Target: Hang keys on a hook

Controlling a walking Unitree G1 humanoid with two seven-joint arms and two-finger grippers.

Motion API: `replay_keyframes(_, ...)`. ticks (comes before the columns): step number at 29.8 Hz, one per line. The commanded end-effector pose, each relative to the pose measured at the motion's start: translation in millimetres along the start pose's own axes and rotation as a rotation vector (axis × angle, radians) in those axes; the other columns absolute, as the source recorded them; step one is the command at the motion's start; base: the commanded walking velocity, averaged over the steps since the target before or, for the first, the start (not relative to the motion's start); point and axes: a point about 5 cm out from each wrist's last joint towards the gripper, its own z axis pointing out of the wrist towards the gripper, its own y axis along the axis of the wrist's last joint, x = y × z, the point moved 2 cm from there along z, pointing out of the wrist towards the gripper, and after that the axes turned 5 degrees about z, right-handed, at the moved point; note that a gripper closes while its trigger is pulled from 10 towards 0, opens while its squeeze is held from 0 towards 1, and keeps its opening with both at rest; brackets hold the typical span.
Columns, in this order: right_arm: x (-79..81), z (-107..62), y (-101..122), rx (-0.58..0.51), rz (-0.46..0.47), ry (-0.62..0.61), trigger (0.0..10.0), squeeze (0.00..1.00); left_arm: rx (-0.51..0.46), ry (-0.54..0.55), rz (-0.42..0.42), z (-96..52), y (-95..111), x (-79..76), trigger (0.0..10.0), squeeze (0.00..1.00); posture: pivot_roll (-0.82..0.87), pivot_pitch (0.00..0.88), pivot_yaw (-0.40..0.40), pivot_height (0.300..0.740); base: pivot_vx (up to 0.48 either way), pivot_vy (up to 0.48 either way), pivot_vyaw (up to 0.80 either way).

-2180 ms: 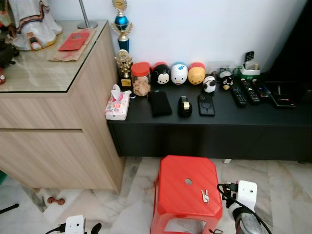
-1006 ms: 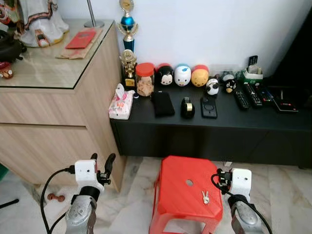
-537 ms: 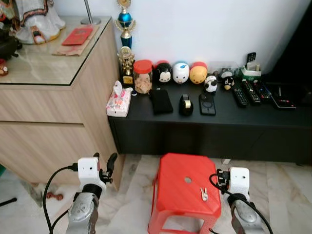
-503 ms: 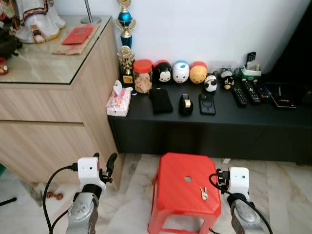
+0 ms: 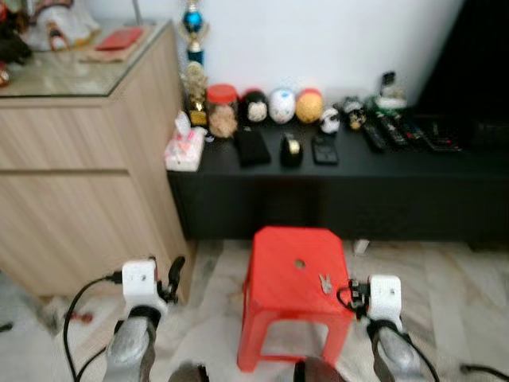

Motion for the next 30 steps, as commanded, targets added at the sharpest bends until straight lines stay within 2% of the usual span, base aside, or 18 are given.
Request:
replay_keyframes(1, 5.6, 6.2, 11.9, -0.033, -0.006, 0.019, 10.0, 0.00, 0.024, 0.013, 0.003, -5.0, -5.4, 3.0, 10.0, 0.00, -0.09, 0.000, -0.028, 0.638, 0.000, 0.000, 0.00)
replay_keyframes(14, 5.8, 4.7, 6.8, -0.014, -0.010, 0.038, 10.0, 0.00, 0.037, -0.012, -0.031, -1.7, -6.0, -1.2, 10.0, 0.00, -0.10, 0.000, -0.026, 0.638, 0.000, 0.000, 0.00)
replay_keyframes(20, 5.7, 3.2, 6.6, -0.026, -0.024, 0.051, 10.0, 0.00, 0.041, 0.013, -0.024, -2.9, -7.2, 5.8, 10.0, 0.00, -0.10, 0.000, -0.024, 0.638, 0.000, 0.000, 0.40)
replay_keyframes(22, 4.8, 2.8, 5.8, -0.023, -0.019, 0.047, 10.0, 0.00, 0.042, 0.011, -0.023, -2.6, -7.4, 5.8, 10.0, 0.00, -0.10, 0.000, -0.024, 0.638, 0.244, 0.000, 0.80)
replay_keyframes(30, 0.8, 4.2, 7.4, -0.024, 0.017, 0.019, 10.0, 0.00, 0.052, -0.007, -0.015, -1.5, -9.4, 5.2, 10.0, 0.00, -0.11, 0.000, -0.018, 0.638, 0.322, 0.000, 0.00)
